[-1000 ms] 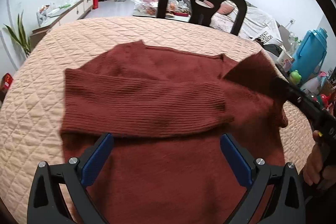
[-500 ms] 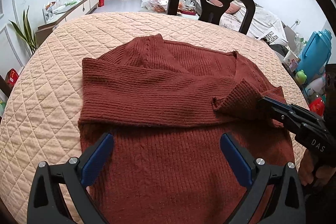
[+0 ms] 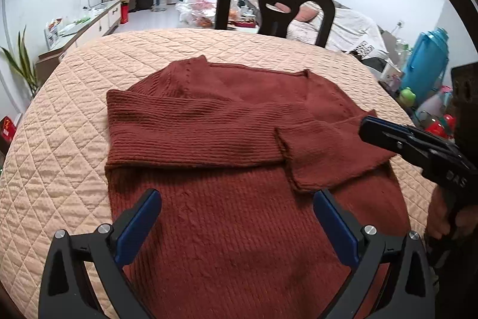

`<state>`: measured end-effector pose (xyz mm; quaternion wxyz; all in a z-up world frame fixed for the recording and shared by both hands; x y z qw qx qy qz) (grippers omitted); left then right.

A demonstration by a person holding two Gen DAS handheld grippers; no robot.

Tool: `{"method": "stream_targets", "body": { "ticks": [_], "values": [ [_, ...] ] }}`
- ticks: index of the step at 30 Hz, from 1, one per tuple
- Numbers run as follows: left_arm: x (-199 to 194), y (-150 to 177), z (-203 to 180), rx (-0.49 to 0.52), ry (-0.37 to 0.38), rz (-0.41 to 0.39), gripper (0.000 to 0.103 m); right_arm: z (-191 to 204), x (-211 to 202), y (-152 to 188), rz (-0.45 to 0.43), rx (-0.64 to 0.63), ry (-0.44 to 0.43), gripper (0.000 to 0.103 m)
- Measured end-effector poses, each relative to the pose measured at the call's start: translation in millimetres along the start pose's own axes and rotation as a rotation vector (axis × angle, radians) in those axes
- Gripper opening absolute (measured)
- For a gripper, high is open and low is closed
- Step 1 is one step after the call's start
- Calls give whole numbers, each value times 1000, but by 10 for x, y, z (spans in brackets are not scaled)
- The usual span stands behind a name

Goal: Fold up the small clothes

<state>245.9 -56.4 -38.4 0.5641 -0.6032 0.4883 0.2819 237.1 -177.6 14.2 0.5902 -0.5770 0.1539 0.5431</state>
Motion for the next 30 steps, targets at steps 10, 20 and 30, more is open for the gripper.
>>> {"method": "stream_targets", "body": {
  "ticks": [10,20,30],
  "values": [
    [-29,162,250,-4,-88,25,103,-85,372,142,104,-2,119,25],
    [-41,264,454,-24,-110,28,103,284,470,195,125,-150,116,49],
    [22,306,455,-23,-99,47,103,347,656,270,143,-246,325,18]
  ]
}}
Point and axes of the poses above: each gripper's, at about its wrist camera, not at the fingertips, and x roughly the way its jaws point, z to its left, y to its underside, the point moved 10 cm from there along x, roughly the way its jaws point, and after that the axes turned 14 degrees about z, right-handed, at the moved point
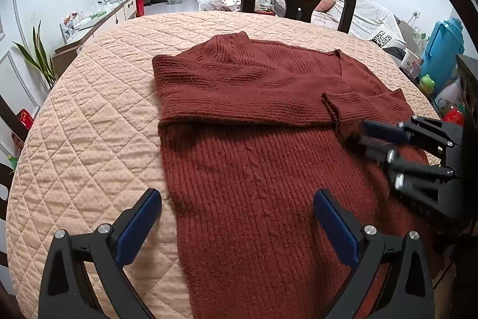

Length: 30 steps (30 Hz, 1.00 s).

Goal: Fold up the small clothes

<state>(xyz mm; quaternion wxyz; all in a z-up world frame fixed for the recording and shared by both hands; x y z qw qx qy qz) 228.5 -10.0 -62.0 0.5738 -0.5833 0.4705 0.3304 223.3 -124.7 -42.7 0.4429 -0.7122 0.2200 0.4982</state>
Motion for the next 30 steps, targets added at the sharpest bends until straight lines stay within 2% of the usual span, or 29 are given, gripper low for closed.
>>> {"method": "stream_targets", "body": {
  "ticks": [1,2,5,12,14,18,22,24,27,30],
  "values": [
    [1,4,0,1,-1,0,103,-10,-12,-2,-5,-5,10,8],
    [-4,3,-1,1,-2,-1,103,-12,-36,-9,-12,-3,1,6],
    [4,2,-14,-1,3,-1,103,-86,-165,-65,-54,23,21,5],
    [0,19,2,-5,9,-4,103,-391,-589,-336,-220,162,46,5],
    [-10,25,5,-6,14,-5,103,-356,-539,-350,-213,158,34,5],
    [-12,33,6,-3,11,-3,103,-143,-181,-282,-101,97,-8,6],
    [-28,48,18,-8,10,-2,103,-77,-69,-203,-43,115,-114,7],
    [-27,58,33,-11,1,1,103,-69,-60,-173,-17,126,-150,12],
    [-37,84,41,-10,-8,11,103,-1,-113,-103,2,148,-252,27],
    [-85,138,47,-9,-2,18,103,11,-232,-60,-18,159,-275,38]
  ]
}}
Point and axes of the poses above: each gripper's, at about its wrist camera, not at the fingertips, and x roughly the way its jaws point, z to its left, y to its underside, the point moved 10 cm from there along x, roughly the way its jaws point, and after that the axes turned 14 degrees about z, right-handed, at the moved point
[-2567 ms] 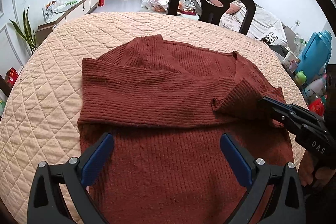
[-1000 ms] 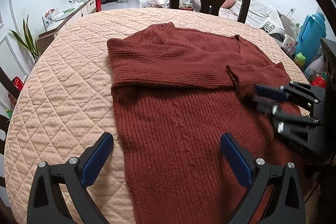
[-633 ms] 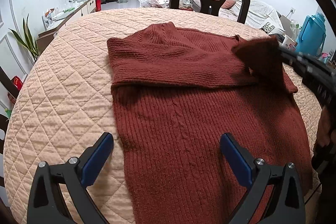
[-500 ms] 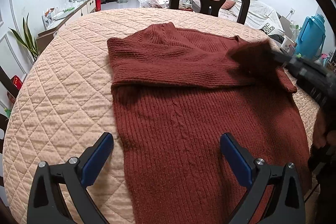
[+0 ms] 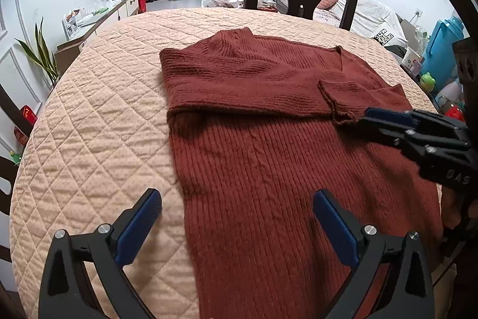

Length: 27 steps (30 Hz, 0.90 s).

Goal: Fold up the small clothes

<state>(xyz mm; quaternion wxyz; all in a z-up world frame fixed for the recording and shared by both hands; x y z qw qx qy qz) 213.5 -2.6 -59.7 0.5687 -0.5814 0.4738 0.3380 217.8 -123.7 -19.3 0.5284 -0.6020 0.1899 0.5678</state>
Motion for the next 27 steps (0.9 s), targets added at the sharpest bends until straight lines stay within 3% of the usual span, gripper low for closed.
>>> {"method": "stream_targets", "body": {
  "ticks": [6,11,18,21,27],
  "values": [
    [-153,200,75,8,-5,-2,103,-2,-383,180,-58,10,7,38],
    [-262,419,192,-13,19,19,103,-205,-652,555,-70,62,89,41],
    [-341,711,265,-31,30,34,103,-412,-727,1246,-33,168,153,46],
    [-303,833,210,-30,61,67,103,-459,-745,1473,-25,221,139,46],
    [-344,989,182,-31,57,65,97,-475,-778,1762,-28,290,144,47]
  ]
}}
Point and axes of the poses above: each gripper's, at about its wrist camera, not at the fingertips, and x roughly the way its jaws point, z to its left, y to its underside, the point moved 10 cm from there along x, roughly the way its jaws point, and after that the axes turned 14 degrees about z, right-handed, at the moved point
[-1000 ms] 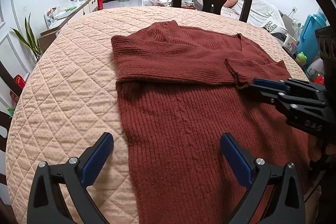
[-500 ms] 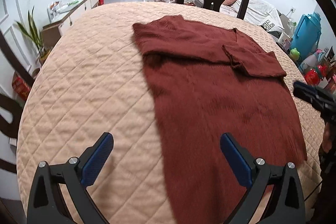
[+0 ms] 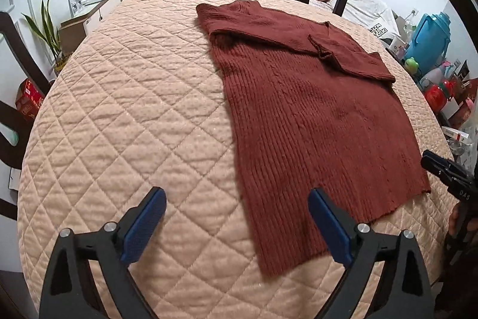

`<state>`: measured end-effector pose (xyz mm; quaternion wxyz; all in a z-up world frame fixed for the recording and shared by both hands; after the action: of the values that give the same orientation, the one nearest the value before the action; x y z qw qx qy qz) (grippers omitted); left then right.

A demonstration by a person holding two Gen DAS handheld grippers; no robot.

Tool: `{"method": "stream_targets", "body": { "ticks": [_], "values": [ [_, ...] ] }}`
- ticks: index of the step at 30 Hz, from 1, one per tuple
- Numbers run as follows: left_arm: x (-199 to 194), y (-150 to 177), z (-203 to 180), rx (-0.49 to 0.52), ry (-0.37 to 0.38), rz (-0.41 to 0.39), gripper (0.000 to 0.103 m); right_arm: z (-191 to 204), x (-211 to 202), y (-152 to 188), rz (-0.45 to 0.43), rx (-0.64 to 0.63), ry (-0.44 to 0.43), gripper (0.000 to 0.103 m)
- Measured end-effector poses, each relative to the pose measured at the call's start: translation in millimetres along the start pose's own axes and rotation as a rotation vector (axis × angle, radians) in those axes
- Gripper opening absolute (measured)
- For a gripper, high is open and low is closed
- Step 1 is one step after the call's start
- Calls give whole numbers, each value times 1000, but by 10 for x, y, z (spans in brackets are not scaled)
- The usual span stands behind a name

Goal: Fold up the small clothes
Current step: 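Move the left tool to the sweater hem and close on it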

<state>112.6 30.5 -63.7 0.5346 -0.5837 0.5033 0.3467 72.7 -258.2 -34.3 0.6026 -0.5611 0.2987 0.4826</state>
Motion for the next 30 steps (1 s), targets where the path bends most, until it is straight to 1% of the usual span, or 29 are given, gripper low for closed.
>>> {"method": "stream_targets", "body": {
  "ticks": [3,4,8,10,11,13,18,21,23,24,26,27,28,30],
  "values": [
    [-15,61,-18,-8,6,5,96,-15,-17,63,2,23,-14,51],
    [-21,79,-25,-9,6,3,94,-8,-15,83,2,24,-17,52],
    [-24,130,-65,-12,-2,1,90,72,26,158,19,10,-8,52],
    [-16,158,-103,1,-19,3,88,105,59,191,28,3,4,52],
    [-18,166,-115,5,-26,1,85,111,65,202,26,4,15,52],
    [-19,174,-146,9,-23,3,83,115,61,226,20,9,23,52],
    [-22,185,-209,3,0,6,82,97,44,264,14,43,-18,52],
    [-26,192,-232,0,8,2,78,82,33,267,6,64,-47,52],
    [-38,192,-237,-15,34,-1,74,64,24,273,5,85,-75,52],
    [-42,190,-232,-19,34,-1,72,64,21,271,4,89,-82,52],
    [-48,191,-207,-26,22,-3,65,54,18,277,5,97,-78,48],
    [-54,197,-191,-30,18,-5,62,47,16,286,7,99,-72,44],
    [-65,203,-173,-39,18,-10,54,46,15,292,8,99,-73,42],
    [-79,198,-156,-51,33,-14,46,33,9,295,3,112,-87,39]
  ]
}}
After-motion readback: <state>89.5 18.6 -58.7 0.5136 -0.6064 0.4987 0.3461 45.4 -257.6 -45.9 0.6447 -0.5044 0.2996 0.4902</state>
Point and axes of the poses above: each gripper's, at about its wrist camera, not at the fingertips, and x roughly the way its jaws point, z to its left, y to its underside, the point moved 10 cm from there along x, roughly the way its jaws point, and after that the axes turned 14 degrees about z, right-handed, at the moved point
